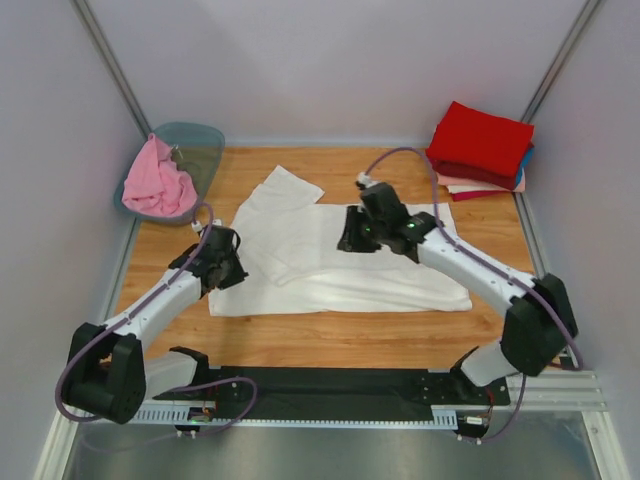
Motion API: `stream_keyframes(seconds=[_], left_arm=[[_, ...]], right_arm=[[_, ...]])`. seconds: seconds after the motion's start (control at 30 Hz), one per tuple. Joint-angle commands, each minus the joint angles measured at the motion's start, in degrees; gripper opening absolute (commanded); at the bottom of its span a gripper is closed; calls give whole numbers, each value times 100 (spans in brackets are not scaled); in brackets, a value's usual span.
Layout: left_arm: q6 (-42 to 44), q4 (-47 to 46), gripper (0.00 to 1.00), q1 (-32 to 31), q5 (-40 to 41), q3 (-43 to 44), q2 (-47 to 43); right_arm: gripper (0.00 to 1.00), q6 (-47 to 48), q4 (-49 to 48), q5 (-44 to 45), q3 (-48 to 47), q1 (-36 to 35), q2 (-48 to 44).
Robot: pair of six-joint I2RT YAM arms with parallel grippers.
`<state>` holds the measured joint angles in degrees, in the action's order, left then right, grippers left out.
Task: Fold and stack the t-shirts
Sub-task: Fold the tshirt
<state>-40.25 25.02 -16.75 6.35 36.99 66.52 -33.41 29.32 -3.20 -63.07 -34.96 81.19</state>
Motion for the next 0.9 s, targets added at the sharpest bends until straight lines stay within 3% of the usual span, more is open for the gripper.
stream_keyframes(seconds=[0.0,0.07,0.17,0.27,0.87], left_arm=[[-123,-120,0,-12,270,-166,185],[-150,-120,0,-12,306,-280,317],[-203,-260,0,-12,192,-438,370],[-308,-287,0,-12,200,-544,274],[-519,-278,0,-12,253,-711,326]], right_arm=[[28,764,143,-917,-1047,-922,1089],[24,853,293,-1260,-1888,-1196,1913],[20,994,951,-1096,-3039,-1627,2959],[16,898,1471,-1121,-3702,-1830,3708],[9,792,1787,-393,-4555,-1743,4958]])
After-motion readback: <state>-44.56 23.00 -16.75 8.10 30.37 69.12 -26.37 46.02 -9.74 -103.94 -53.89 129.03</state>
